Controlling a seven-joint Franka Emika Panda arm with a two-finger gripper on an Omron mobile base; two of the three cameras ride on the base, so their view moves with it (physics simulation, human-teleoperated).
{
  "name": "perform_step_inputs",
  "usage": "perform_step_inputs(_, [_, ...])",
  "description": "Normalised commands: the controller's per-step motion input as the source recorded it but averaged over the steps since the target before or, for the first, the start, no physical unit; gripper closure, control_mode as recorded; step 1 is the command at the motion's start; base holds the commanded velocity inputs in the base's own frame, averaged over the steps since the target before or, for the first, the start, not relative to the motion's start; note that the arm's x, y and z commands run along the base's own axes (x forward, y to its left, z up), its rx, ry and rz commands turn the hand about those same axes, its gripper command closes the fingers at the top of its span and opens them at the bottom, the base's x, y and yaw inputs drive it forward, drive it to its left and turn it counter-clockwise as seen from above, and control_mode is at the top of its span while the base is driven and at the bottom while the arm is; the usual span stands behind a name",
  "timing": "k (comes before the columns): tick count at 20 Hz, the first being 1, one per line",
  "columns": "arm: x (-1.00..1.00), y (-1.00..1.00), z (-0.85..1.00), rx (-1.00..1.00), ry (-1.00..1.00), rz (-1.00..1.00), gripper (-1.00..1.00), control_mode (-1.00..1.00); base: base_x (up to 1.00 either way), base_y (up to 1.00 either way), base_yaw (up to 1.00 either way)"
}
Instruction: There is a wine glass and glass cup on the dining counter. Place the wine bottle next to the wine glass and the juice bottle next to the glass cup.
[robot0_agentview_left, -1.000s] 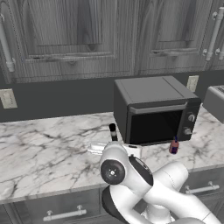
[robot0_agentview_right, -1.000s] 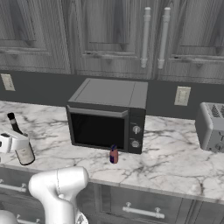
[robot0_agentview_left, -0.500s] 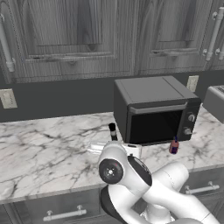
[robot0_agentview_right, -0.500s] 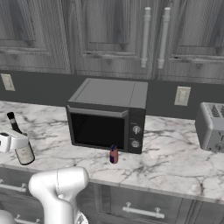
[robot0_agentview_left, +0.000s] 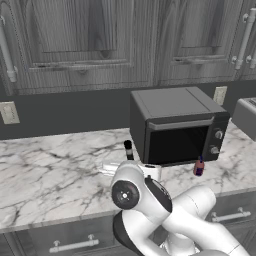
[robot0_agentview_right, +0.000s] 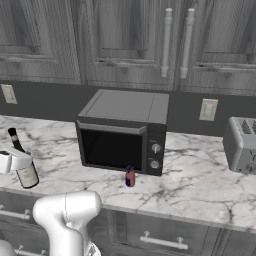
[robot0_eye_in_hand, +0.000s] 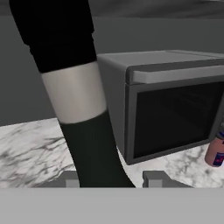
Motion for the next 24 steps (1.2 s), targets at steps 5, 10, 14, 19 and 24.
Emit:
perform_step_inputs(5, [0.00,0.00,0.00,0.00,0.00,0.00,1.00,1.00,0.00,0.00,0.00])
perform_step_inputs(10, [0.00,0.00,0.00,0.00,0.00,0.00,1.00,1.00,-0.30,0.00,0.00])
perform_step_inputs(14, [0.00,0.00,0.00,0.00,0.00,0.00,1.00,1.00,-0.63,0.00,0.00])
perform_step_inputs(19, [0.00,0.00,0.00,0.00,0.00,0.00,1.00,1.00,-0.71,-0.02,0.00])
perform_step_inputs(24, [0.00,0.00,0.00,0.00,0.00,0.00,1.00,1.00,-0.25,-0.01,-0.75])
